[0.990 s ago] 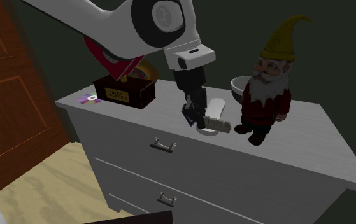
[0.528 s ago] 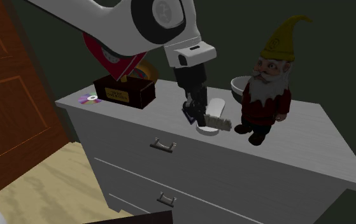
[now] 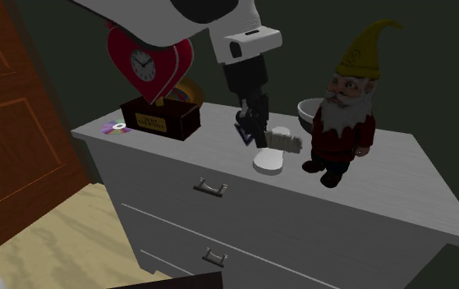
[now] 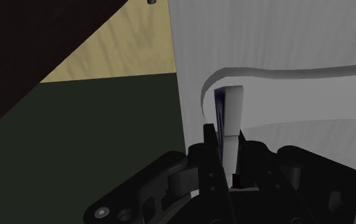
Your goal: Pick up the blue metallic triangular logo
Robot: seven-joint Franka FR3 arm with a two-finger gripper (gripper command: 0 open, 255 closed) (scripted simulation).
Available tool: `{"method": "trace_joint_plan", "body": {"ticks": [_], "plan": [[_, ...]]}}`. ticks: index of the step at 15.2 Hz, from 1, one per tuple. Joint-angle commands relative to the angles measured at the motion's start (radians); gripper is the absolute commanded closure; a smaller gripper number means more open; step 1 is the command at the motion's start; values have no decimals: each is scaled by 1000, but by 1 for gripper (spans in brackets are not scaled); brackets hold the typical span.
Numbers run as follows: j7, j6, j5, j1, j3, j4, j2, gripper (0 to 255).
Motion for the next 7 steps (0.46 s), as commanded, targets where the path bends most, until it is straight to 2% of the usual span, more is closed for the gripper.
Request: {"method": "trace_joint_plan", "body": {"ticks": [1, 7], "plan": [[-9, -27, 1, 13, -24, 16, -7, 255], [-24, -81, 0, 32, -63, 54, -19, 255]]}}
